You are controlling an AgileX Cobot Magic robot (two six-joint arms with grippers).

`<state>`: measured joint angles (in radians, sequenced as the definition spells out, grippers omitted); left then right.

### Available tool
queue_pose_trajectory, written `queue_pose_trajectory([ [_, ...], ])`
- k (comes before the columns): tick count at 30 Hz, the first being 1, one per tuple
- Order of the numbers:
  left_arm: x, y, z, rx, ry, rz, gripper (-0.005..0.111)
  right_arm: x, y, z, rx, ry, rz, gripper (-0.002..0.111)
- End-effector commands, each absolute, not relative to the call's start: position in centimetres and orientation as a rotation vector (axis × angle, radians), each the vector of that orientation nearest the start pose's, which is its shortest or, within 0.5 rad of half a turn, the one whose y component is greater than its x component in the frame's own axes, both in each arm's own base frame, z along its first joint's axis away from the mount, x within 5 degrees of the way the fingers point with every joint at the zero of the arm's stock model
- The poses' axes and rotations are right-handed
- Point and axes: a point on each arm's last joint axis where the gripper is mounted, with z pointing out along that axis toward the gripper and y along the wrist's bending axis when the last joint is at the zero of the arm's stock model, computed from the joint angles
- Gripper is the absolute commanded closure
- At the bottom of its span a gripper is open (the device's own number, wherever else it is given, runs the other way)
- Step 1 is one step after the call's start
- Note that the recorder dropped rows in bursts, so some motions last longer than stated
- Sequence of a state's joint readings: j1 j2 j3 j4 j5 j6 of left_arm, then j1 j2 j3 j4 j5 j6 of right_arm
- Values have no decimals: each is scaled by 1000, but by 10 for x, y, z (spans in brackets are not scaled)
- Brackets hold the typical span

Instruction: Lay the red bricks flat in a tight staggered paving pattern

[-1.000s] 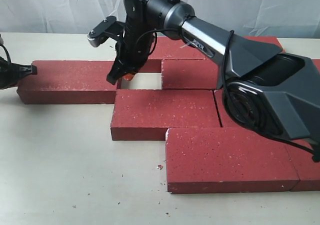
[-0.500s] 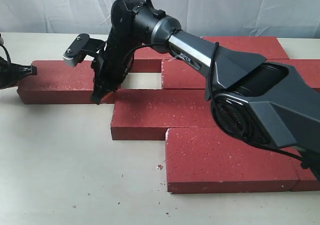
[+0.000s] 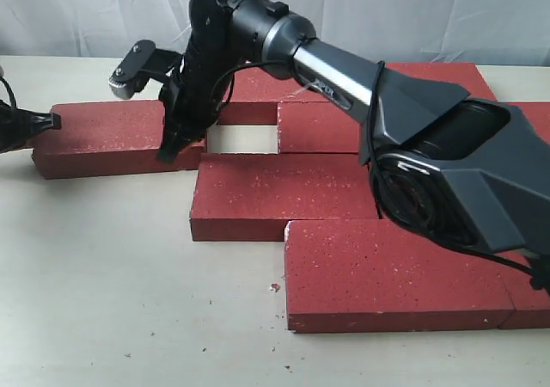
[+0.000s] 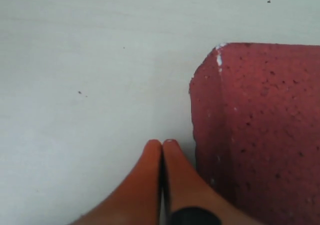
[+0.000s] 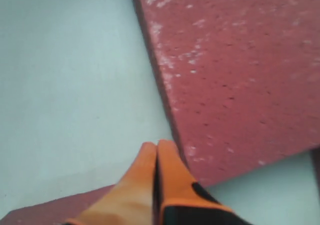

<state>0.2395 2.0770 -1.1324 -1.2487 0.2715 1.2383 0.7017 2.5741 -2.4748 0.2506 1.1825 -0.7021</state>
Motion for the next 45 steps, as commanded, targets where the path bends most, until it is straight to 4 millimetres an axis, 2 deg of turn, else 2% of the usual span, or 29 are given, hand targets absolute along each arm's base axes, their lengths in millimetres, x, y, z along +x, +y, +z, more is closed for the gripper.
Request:
queue_pose_trajectory([
  [1, 398, 74, 106, -181, 2474, -205, 107, 432, 336, 212, -1365, 2238, 194, 109],
  [3, 398, 74, 106, -181, 2474, -205, 107, 444, 325, 209, -1211, 2299, 208, 109],
  [7, 398, 72, 106, -173, 2478, -230, 107, 454, 318, 193, -1185, 2328, 195, 109],
  [12, 397, 69, 106, -161, 2481, -256, 107, 450, 324, 191, -1188, 2326, 221, 109],
  [20, 398, 71, 106, -178, 2476, -236, 107, 455, 330, 151, -1080, 2409, 282, 109],
  [27, 398, 68, 106, -178, 2479, -274, 107, 456, 334, 133, -1060, 2426, 302, 109],
  [31, 400, 64, 105, -149, 2476, -339, 107, 453, 340, 131, -1060, 2419, 331, 109],
  [35, 402, 61, 106, -157, 2450, -387, 107, 446, 347, 138, -1105, 2400, 326, 109],
  [38, 401, 56, 107, -70, 2449, -437, 107, 444, 348, 143, -1121, 2397, 323, 109],
  [45, 400, 53, 99, -47, 2461, -472, 107, 437, 345, 140, -1185, 2455, 272, 109],
])
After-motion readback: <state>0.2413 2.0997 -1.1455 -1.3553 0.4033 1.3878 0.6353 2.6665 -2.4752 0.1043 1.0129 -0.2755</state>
